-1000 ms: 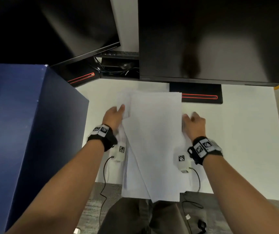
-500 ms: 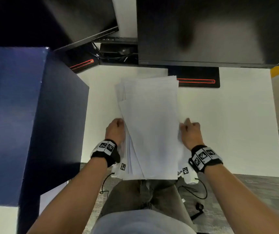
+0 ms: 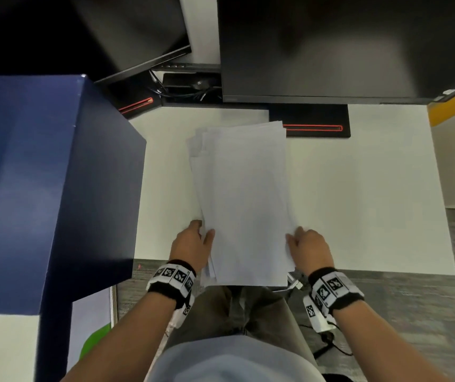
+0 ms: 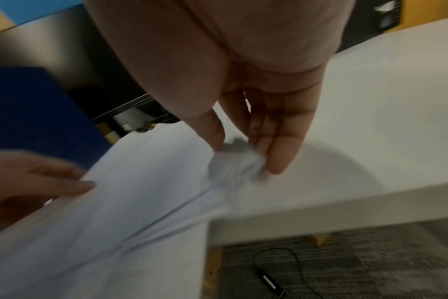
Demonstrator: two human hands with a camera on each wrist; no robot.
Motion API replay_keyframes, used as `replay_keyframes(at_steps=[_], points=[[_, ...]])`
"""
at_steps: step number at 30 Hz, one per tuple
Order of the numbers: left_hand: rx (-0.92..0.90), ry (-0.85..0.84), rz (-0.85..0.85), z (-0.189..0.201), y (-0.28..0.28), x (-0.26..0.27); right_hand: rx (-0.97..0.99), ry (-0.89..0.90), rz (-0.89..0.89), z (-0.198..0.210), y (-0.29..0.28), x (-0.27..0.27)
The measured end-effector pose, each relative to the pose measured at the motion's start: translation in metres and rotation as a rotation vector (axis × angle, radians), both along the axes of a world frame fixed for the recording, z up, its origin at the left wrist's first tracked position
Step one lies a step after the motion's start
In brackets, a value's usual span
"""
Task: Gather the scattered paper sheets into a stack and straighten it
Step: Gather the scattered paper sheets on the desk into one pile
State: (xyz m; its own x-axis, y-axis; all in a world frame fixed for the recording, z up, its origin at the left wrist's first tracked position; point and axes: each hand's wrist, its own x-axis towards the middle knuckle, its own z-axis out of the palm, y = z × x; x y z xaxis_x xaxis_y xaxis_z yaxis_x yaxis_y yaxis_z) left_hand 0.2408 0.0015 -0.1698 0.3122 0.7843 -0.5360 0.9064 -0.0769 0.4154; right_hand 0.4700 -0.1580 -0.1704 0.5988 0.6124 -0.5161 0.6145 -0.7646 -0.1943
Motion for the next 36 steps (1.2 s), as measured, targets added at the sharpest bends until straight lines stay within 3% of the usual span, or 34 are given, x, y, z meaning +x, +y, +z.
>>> replay_keyframes(at_steps=[3, 5, 7, 11, 17, 22, 25, 29, 33, 36], points=[[0.059, 0.11, -0.126, -0.003, -0.003, 0.0, -0.122, 0.003, 0.055, 0.005, -0.003, -0.018], [0.1, 0.089, -0.065, 0.0, 0.012, 0.003, -0.114, 0.008, -0.053, 0.013, 0.005, -0.011], [0.136, 0.025, 0.049, 0.0, 0.037, 0.011, -0.011, 0.015, -0.167, 0.011, 0.018, 0.013], [0.194, -0.044, 0.116, 0.005, 0.085, 0.051, 0.269, 0.105, -0.313, -0.005, 0.071, 0.057], [0.155, -0.052, 0.128, -0.011, 0.112, 0.086, 0.311, 0.228, -0.282, -0.022, 0.137, 0.062], [0.134, -0.188, 0.387, -0.015, 0.146, 0.085, 0.438, 0.261, -0.48, -0.029, 0.14, 0.089], [0.068, -0.233, 0.517, -0.011, 0.172, 0.099, 0.425, 0.26, -0.47, -0.024, 0.16, 0.098], [0.061, -0.239, 0.486, -0.01, 0.2, 0.111, 0.403, 0.2, -0.341, -0.024, 0.189, 0.102], [0.044, -0.207, 0.319, -0.004, 0.212, 0.122, 0.443, 0.16, -0.338, -0.03, 0.207, 0.1], [0.035, -0.236, 0.347, -0.001, 0.218, 0.12, 0.479, 0.164, -0.359, -0.027, 0.203, 0.098]])
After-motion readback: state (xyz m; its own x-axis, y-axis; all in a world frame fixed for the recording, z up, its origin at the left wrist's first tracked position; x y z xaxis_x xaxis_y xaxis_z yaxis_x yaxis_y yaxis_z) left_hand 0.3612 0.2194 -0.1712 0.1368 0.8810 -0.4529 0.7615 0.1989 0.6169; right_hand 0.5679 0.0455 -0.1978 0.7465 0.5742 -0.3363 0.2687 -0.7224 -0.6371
